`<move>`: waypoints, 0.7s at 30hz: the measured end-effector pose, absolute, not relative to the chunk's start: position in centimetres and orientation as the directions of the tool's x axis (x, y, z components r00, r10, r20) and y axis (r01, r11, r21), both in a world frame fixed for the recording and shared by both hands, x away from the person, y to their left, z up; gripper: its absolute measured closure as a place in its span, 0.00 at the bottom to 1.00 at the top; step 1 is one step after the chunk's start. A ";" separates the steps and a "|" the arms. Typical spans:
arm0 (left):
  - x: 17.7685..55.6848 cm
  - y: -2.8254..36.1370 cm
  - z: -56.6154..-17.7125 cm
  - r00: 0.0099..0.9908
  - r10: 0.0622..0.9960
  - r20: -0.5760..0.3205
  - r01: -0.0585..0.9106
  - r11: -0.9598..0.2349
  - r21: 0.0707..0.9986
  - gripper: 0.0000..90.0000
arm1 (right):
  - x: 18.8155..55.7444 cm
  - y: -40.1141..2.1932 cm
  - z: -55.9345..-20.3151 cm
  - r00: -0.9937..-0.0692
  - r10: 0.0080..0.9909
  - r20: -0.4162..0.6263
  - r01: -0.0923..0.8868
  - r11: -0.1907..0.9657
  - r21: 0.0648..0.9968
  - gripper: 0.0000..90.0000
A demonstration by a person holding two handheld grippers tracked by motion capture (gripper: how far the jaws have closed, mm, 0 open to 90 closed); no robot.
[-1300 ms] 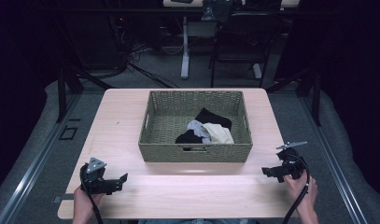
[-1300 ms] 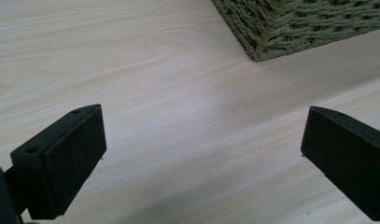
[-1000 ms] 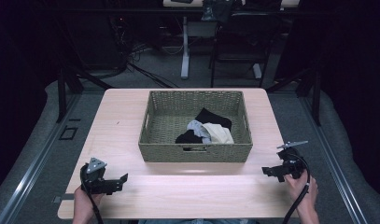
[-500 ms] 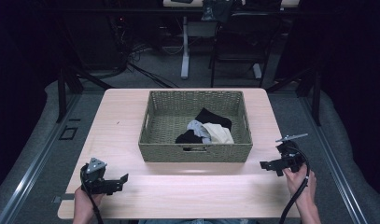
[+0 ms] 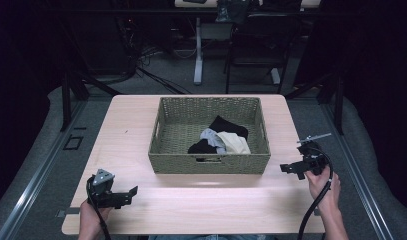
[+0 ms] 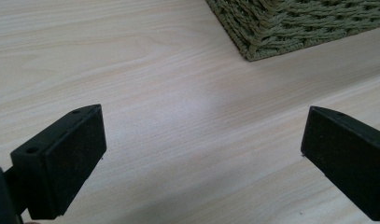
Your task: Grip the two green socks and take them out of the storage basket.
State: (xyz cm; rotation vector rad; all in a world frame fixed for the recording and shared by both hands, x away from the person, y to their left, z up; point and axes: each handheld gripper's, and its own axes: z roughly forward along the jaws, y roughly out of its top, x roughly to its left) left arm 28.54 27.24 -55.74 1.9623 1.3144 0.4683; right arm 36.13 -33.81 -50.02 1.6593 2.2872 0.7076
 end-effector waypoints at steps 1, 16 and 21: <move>28.6 27.2 -55.7 0.415 0.905 -0.090 0.645 -0.223 0.730 0.00 | 36.4 -33.9 -49.8 -0.336 0.937 0.100 0.828 0.243 0.505 0.00; 28.6 27.2 -55.8 0.420 0.903 -0.092 0.645 -0.226 0.731 0.00 | 38.4 -32.6 -47.2 -0.361 0.929 0.078 0.813 0.273 0.515 0.00; 28.6 27.1 -55.8 0.420 0.903 -0.095 0.644 -0.223 0.732 0.00 | 39.3 -31.5 -45.1 -0.392 0.919 0.046 0.789 0.310 0.530 0.00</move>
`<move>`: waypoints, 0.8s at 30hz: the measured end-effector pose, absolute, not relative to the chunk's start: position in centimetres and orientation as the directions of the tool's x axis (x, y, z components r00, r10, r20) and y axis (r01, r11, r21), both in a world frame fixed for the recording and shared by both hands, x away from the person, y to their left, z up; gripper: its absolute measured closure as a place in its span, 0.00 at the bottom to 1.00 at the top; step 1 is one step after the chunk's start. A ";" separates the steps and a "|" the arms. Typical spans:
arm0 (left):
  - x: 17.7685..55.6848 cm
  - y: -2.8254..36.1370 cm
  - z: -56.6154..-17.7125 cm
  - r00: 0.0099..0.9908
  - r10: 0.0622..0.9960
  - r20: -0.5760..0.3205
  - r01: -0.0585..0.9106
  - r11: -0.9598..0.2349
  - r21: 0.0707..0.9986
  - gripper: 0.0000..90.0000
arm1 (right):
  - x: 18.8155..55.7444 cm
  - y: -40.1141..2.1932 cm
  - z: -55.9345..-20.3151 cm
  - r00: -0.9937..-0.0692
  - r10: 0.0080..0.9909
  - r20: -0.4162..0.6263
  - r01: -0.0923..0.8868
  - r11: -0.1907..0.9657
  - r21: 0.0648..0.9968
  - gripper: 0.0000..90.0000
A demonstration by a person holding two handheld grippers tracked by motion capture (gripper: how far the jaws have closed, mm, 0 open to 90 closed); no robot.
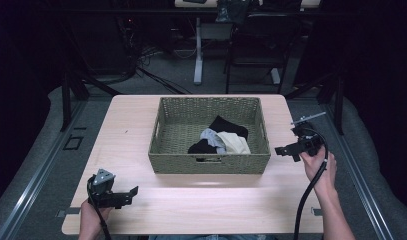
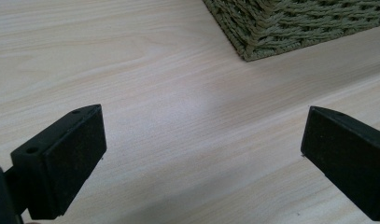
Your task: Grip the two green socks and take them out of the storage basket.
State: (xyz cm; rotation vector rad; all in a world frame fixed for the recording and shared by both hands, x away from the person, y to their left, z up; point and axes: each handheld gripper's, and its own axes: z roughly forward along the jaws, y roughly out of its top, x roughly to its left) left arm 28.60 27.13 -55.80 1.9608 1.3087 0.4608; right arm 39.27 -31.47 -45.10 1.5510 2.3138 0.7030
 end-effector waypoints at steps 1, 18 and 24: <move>28.6 27.1 -55.8 0.420 0.902 -0.095 0.644 -0.222 0.732 0.00 | 39.4 -31.2 -44.7 -0.394 0.918 0.044 0.784 0.311 0.537 0.00; 28.6 27.1 -55.8 0.422 0.902 -0.095 0.642 -0.223 0.733 0.00 | 42.5 -25.5 -41.6 -0.486 0.874 0.012 0.734 0.400 0.548 0.00; 28.6 27.2 -55.8 0.426 0.900 -0.095 0.643 -0.227 0.731 0.00 | 44.0 -22.5 -41.6 -0.528 0.849 0.007 0.724 0.446 0.527 0.00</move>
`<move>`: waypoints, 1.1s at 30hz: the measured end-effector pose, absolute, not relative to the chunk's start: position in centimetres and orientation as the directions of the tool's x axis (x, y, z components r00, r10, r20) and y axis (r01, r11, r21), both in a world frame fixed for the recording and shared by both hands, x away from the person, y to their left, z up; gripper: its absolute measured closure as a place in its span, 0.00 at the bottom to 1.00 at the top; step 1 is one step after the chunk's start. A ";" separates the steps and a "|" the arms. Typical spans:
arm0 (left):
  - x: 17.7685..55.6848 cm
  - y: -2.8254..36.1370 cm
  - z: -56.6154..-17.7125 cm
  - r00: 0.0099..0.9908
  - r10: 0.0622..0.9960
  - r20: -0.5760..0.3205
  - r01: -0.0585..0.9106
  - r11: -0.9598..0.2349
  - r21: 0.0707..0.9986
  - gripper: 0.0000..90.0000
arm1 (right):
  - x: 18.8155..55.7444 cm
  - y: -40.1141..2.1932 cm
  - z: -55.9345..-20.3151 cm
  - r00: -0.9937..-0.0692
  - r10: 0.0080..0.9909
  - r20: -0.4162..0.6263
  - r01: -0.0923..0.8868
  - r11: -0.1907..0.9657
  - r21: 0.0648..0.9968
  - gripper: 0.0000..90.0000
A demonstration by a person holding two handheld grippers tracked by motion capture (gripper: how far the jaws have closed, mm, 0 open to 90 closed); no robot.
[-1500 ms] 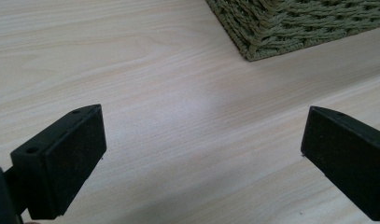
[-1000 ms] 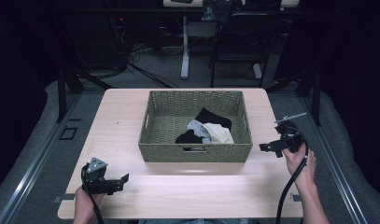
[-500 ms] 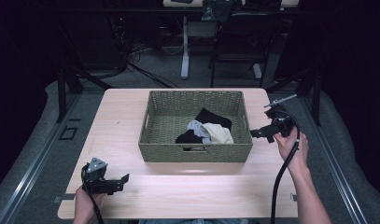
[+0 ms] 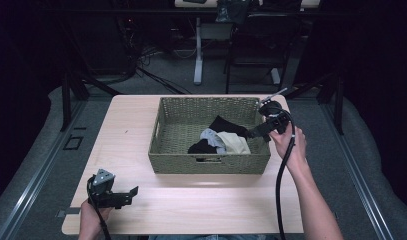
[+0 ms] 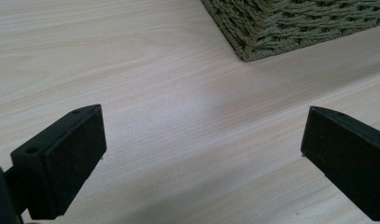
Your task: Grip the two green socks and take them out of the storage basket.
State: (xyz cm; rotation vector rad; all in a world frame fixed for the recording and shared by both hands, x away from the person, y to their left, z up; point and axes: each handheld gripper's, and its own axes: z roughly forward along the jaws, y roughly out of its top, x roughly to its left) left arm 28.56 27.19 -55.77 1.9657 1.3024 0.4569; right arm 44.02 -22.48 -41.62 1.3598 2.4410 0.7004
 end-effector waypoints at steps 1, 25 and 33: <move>28.6 27.2 -55.8 0.426 0.900 -0.095 0.644 -0.227 0.731 0.00 | 44.0 -22.5 -41.6 -0.528 0.849 0.007 0.724 0.446 0.527 0.00; 28.5 27.2 -55.8 0.428 0.898 -0.100 0.639 -0.223 0.737 0.00 | 48.2 -15.0 -46.3 -0.589 0.808 0.005 0.749 0.543 0.381 0.17; 28.5 27.2 -55.8 0.430 0.898 -0.099 0.640 -0.225 0.734 0.00 | 48.9 -13.9 -47.9 -0.595 0.803 0.010 0.758 0.557 0.339 0.28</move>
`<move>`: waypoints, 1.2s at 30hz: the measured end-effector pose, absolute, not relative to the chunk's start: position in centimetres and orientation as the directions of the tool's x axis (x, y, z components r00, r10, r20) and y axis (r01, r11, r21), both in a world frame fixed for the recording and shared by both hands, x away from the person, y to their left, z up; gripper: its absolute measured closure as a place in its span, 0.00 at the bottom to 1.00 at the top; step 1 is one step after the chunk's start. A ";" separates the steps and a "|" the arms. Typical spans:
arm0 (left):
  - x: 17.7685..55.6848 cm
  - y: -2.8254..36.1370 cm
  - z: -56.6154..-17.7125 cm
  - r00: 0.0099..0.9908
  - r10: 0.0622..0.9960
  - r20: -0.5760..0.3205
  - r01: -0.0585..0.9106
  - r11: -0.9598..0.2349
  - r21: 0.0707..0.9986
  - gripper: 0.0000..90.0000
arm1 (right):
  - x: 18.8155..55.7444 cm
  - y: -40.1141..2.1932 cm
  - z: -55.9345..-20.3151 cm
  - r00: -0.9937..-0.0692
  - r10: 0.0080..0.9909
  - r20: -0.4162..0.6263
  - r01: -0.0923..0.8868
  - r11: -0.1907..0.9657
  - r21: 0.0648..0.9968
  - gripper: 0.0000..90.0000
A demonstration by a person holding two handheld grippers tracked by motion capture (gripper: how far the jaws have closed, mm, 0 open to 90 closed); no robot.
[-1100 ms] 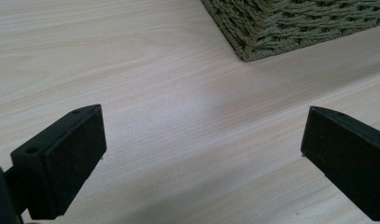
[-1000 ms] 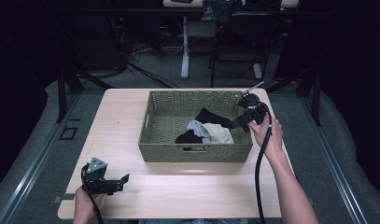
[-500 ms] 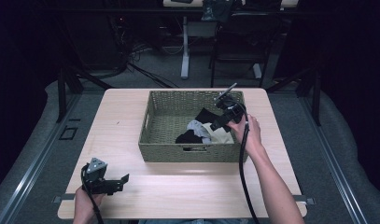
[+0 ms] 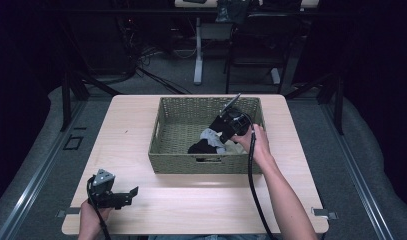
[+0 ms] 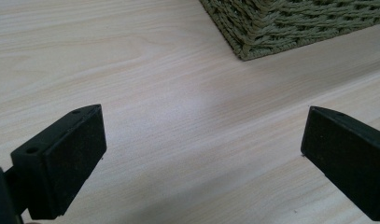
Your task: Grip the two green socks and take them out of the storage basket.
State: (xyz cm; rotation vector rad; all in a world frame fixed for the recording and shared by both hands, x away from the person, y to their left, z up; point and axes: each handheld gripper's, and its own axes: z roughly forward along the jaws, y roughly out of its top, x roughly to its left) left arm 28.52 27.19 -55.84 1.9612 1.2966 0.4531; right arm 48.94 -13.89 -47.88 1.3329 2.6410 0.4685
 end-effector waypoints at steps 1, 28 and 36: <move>28.5 27.2 -55.8 0.429 0.898 -0.100 0.640 -0.224 0.735 0.00 | 49.1 -13.7 -48.2 -0.598 0.801 0.013 0.759 0.561 0.331 0.32; 28.5 27.1 -55.8 0.427 0.899 -0.095 0.641 -0.227 0.733 0.00 | 48.6 -14.9 -46.6 -0.569 0.822 -0.021 0.777 0.546 0.312 0.96; 28.5 27.1 -55.8 0.427 0.899 -0.097 0.642 -0.226 0.733 0.00 | 48.1 -15.9 -44.0 -0.557 0.830 -0.034 0.771 0.531 0.352 0.96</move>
